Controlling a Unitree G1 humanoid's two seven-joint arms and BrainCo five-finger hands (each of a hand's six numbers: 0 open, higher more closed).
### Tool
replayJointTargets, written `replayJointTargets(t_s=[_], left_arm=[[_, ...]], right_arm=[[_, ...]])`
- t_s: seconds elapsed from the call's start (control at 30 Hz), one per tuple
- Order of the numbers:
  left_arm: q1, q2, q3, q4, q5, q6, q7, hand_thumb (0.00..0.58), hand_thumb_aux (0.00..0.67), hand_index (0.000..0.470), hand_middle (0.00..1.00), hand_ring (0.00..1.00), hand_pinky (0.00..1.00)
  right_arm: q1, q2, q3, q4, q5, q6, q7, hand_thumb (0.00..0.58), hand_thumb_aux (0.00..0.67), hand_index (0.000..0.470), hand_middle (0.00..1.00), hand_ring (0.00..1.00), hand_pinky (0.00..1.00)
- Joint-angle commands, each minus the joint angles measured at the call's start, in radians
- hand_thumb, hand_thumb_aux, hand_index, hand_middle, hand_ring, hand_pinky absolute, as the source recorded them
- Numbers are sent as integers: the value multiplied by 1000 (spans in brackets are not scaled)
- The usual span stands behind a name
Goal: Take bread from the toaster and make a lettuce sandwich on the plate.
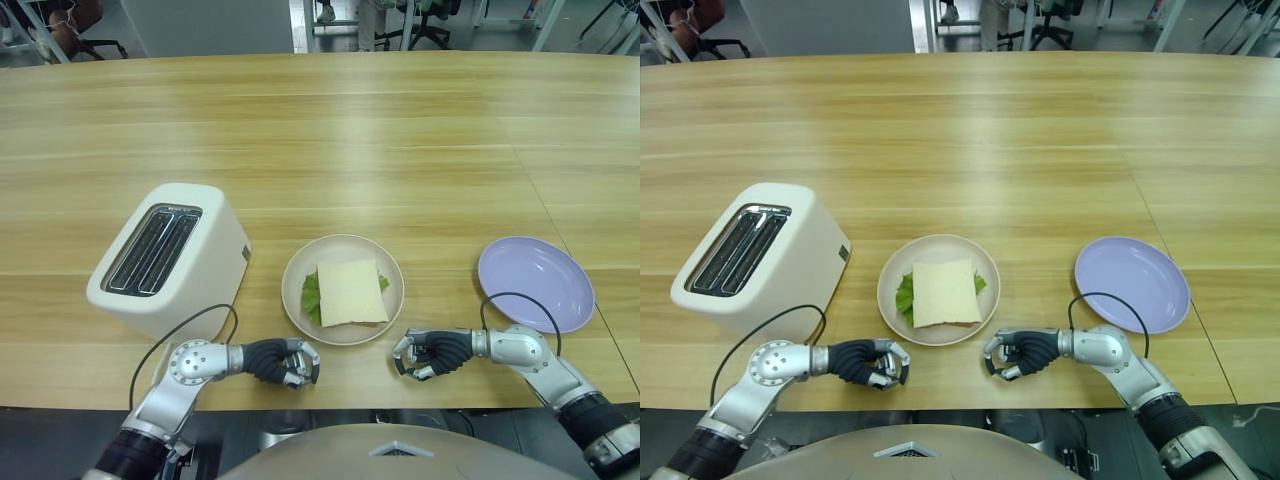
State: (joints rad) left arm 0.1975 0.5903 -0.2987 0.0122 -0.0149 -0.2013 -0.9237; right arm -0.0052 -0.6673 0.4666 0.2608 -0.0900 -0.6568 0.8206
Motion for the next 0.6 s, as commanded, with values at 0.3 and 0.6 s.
replayJointTargets(t_s=[0.3, 0.6], left_arm=[[-63, -71, -90, 166, 268, -19, 253, 580, 670, 460, 1000, 1000, 1000], [-136, -142, -90, 243, 323, -37, 398, 580, 670, 460, 1000, 1000, 1000]], right_arm=[[-75, 71, -1, 156, -248, -78, -194, 580, 670, 460, 1000, 1000, 1000], [-202, 139, 16, 317, -515, -108, -526, 580, 670, 460, 1000, 1000, 1000]])
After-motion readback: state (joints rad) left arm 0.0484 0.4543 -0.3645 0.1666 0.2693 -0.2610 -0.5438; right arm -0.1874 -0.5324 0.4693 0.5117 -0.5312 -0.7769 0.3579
